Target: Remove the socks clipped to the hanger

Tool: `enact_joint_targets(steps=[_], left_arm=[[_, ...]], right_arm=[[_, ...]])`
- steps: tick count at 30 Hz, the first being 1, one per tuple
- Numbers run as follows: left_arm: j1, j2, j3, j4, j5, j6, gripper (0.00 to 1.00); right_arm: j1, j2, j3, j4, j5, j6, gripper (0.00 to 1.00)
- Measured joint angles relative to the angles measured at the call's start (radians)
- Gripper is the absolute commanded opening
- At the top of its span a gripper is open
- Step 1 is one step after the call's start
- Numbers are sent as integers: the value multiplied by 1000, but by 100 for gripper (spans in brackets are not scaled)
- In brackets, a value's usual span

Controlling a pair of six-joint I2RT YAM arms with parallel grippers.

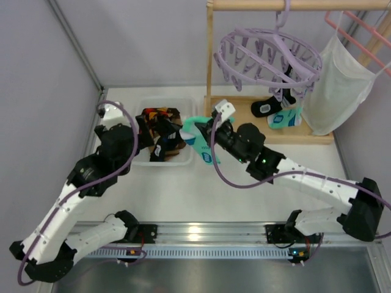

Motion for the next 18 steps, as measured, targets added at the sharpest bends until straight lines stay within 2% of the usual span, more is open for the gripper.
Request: enact_joint_targets(steps=[7, 11, 14, 18], left_arm=[[1, -268, 29, -62, -54, 63, 98], [2, -373, -16, -59, -121, 61, 98], [1, -379, -85, -61, -131, 58, 98], [1, -345, -161, -61, -128, 45, 98]], right_arm=[[-77, 401, 470, -39, -199, -54, 0], [-81, 635, 681, -60, -250, -87, 0], [-82, 805, 768, -65, -269, -70, 0], [-82, 988, 772, -86, -282, 25, 0]])
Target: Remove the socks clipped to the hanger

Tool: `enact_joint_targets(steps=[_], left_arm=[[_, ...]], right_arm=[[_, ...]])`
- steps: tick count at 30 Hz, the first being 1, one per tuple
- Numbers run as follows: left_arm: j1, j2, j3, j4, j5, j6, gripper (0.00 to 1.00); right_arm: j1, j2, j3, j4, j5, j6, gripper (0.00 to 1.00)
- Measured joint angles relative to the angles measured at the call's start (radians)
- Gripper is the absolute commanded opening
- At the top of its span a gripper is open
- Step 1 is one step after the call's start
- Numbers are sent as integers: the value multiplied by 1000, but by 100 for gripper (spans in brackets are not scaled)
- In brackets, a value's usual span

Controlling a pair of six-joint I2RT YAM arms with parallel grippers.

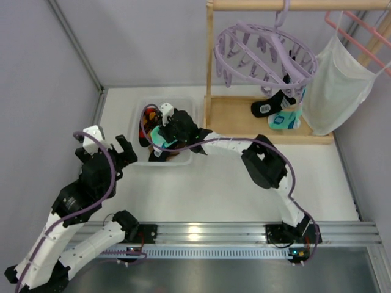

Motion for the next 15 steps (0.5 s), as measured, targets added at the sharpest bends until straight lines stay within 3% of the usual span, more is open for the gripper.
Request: enact_joint_targets(steps=[5, 7, 8, 9, 11, 13, 14, 15], left_arm=[[0, 15, -46, 0, 16, -12, 98], [0, -2, -53, 2, 23, -14, 98], [0, -10, -55, 2, 25, -14, 98], [0, -20, -57, 2, 27, -14, 98], [0, -35, -59, 3, 29, -14, 98], [0, -44, -61, 5, 33, -16, 98], [0, -48, -64, 4, 34, -16, 98], [0, -50, -67, 4, 36, -16, 98]], right_arm=[[0, 126, -1, -28, 3, 133, 1], [-2, 129, -1, -24, 3, 177, 7], [-4, 127, 1, -18, 3, 192, 11], [-5, 126, 3, -13, 2, 209, 23], [-8, 126, 6, -12, -8, 238, 29], [-10, 124, 10, -13, -24, 250, 41], [-11, 123, 12, -16, -32, 254, 51], [-11, 117, 12, -20, -39, 261, 53]])
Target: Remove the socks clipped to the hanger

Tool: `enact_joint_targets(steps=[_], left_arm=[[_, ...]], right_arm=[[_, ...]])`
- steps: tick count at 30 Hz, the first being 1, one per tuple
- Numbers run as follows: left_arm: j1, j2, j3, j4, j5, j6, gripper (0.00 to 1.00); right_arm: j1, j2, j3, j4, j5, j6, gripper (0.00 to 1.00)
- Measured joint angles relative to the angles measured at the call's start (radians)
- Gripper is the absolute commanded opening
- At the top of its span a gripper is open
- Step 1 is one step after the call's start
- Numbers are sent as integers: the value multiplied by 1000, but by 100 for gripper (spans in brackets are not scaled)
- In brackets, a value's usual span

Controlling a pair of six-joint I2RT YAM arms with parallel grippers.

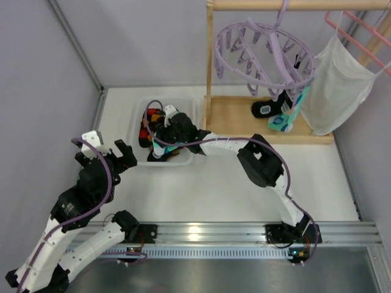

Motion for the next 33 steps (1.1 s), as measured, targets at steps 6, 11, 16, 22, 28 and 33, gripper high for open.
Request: enact_joint_targets(steps=[6, 11, 16, 22, 28, 33], left_arm=[[0, -17, -8, 0, 2, -4, 98], [0, -16, -8, 0, 8, -8, 98], [1, -14, -8, 0, 13, -8, 98], [3, -14, -10, 0, 18, -8, 98], [8, -9, -10, 0, 39, -8, 98], [11, 15, -10, 0, 56, -8, 98]], right_arm=[[-1, -129, -8, -40, 2, -14, 76], [-2, -357, -76, -63, 73, -34, 90], [-17, -716, -417, 0, 146, -44, 99], [-90, -1278, -1009, 14, 307, -1, 99], [-284, -1684, -1203, -191, 562, 66, 99], [-544, -1678, -1159, -228, 529, 29, 100]])
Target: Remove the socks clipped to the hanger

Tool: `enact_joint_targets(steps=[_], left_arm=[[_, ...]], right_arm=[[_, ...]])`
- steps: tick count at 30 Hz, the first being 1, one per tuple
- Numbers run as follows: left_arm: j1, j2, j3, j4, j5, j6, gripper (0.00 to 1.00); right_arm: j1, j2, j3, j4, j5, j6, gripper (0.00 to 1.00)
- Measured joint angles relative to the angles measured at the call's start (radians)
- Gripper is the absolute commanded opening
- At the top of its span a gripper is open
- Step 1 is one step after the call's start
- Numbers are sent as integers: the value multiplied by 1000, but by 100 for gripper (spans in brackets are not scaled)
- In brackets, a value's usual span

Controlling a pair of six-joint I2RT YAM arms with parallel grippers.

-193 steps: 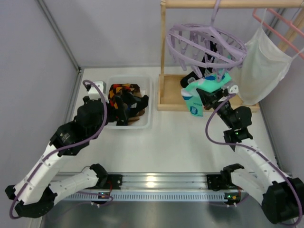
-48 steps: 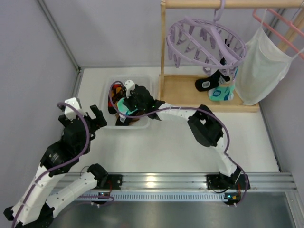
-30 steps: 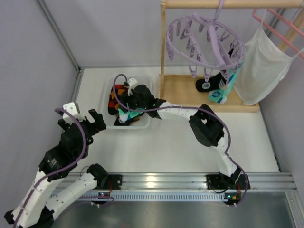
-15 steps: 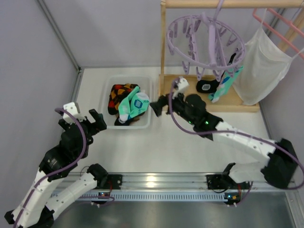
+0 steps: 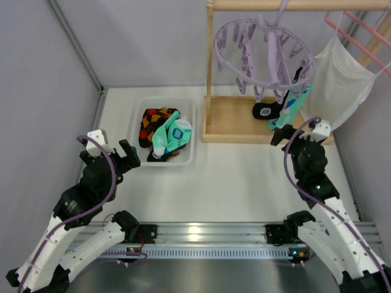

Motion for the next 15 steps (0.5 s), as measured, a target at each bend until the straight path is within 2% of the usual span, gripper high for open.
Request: enact_joint_targets(steps=[4, 6, 11, 15], left_arm=[[0, 2, -2, 0, 10, 0, 98], [1, 2, -3, 0, 13, 0, 98], [1, 10, -8, 1, 32, 2, 98], [2, 18, -11, 7, 43, 5, 98]], right_arm=[[-305, 183, 65, 29, -263, -11, 100], [-394, 245, 61, 63, -363, -23, 100], [-463, 374, 53, 257, -632, -89, 99], [-504, 505, 54, 424, -771, -106, 99]])
